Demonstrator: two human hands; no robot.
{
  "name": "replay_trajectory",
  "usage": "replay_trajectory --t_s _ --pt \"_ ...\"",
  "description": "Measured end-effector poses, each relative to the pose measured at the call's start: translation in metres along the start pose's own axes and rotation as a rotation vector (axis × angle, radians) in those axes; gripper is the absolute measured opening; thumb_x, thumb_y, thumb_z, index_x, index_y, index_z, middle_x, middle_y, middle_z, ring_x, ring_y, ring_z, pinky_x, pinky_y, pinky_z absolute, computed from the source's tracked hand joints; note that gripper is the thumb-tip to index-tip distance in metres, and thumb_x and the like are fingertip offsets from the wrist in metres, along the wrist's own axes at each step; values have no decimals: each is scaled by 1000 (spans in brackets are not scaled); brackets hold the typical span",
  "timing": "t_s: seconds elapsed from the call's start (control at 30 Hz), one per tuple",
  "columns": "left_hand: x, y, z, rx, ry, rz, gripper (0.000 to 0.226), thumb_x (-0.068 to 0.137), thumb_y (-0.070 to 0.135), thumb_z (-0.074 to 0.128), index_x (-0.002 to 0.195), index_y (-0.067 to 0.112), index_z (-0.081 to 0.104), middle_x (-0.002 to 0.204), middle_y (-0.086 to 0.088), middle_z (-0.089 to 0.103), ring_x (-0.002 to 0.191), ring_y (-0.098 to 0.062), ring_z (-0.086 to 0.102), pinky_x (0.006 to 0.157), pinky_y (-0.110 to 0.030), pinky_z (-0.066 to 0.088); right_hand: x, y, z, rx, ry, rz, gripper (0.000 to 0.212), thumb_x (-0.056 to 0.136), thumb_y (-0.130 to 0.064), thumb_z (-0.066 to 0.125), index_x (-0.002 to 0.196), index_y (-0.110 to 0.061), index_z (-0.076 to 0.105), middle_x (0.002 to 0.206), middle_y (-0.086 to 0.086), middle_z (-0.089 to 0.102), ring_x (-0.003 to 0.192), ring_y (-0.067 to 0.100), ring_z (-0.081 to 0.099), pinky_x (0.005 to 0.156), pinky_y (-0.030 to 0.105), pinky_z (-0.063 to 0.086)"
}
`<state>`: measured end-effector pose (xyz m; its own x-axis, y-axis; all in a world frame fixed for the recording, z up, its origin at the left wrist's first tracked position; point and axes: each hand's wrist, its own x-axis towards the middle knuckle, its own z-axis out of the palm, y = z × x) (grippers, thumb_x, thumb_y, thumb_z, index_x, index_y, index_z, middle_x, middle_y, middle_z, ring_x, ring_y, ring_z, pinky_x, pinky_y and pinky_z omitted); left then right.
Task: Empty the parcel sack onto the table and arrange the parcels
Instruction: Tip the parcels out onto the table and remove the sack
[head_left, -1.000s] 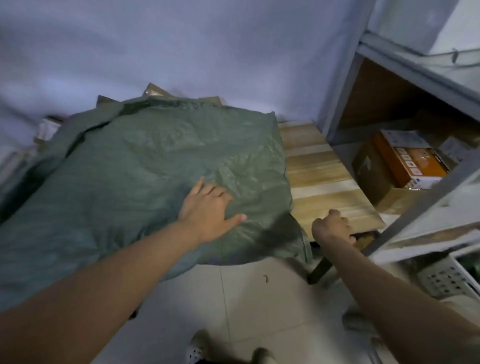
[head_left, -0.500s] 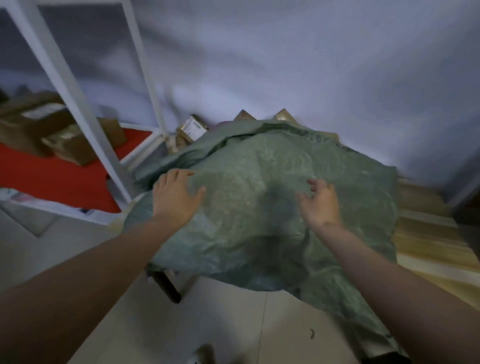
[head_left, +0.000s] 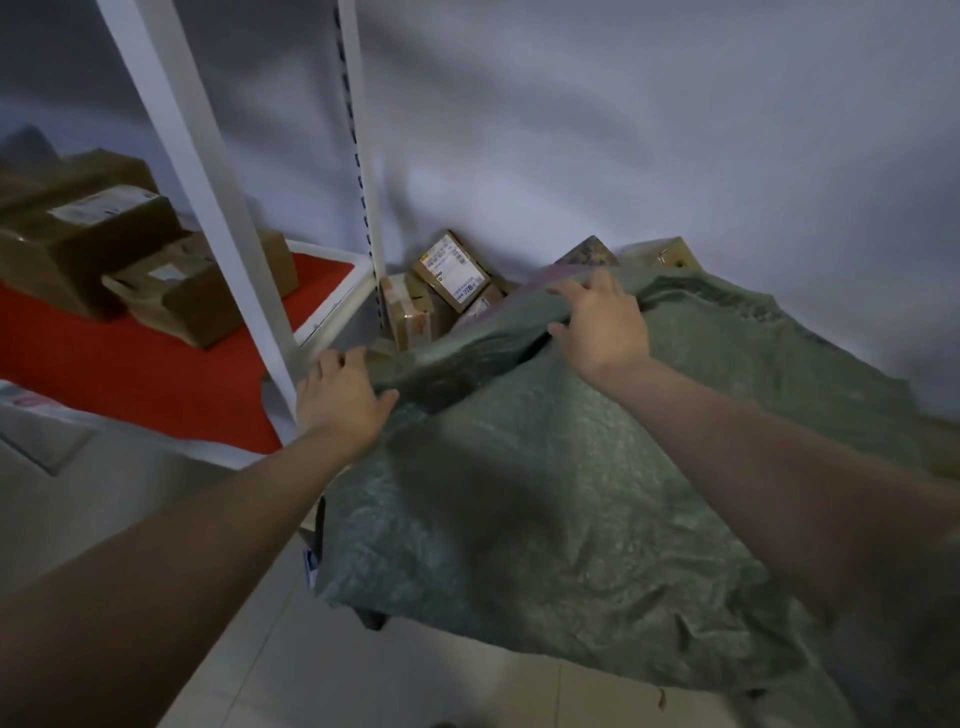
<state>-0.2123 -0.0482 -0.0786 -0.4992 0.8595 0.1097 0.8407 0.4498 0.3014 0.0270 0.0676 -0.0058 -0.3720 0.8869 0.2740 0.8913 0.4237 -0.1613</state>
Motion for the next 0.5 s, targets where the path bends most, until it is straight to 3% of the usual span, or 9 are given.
replay_trajectory --t_s 0.13,0.23,0.3,0.4,0.5 --pt "30 -8 17 9 -40 110 61 86 45 66 138 24 42 131 -12 41 121 -32 44 101 -44 40 21 -6 17 -206 -105 79 63 93 -13 60 150 -24 35 132 17 48 123 36 50 101 43 39" --pt "53 -10 22 2 -36 189 29 92 39 60 120 31 61 117 -5 42 108 -25 48 95 -41 44 32 0 23 -246 -144 158 60 94 -12 58 148 -26 36 126 15 55 114 36 58 95 42 43" --pt "71 -10 19 -20 -38 203 15 95 36 55 103 31 66 108 -2 42 98 -22 51 85 -39 48 40 4 27 -234 -143 215 49 96 -11 51 142 -28 48 117 12 65 104 34 65 83 38 45" --pt "100 -6 2 -55 51 221 20 97 34 51 97 27 70 93 0 57 80 -19 58 70 -35 52 52 9 26 -211 -104 310 30 99 -16 48 121 -21 69 106 10 72 96 33 69 70 33 44" --pt "135 14 -28 -96 197 186 26 100 33 47 106 22 70 87 -5 67 75 -24 61 66 -33 48 65 9 16 -134 34 283 29 103 -17 43 122 -21 64 105 15 71 97 37 67 70 36 45"
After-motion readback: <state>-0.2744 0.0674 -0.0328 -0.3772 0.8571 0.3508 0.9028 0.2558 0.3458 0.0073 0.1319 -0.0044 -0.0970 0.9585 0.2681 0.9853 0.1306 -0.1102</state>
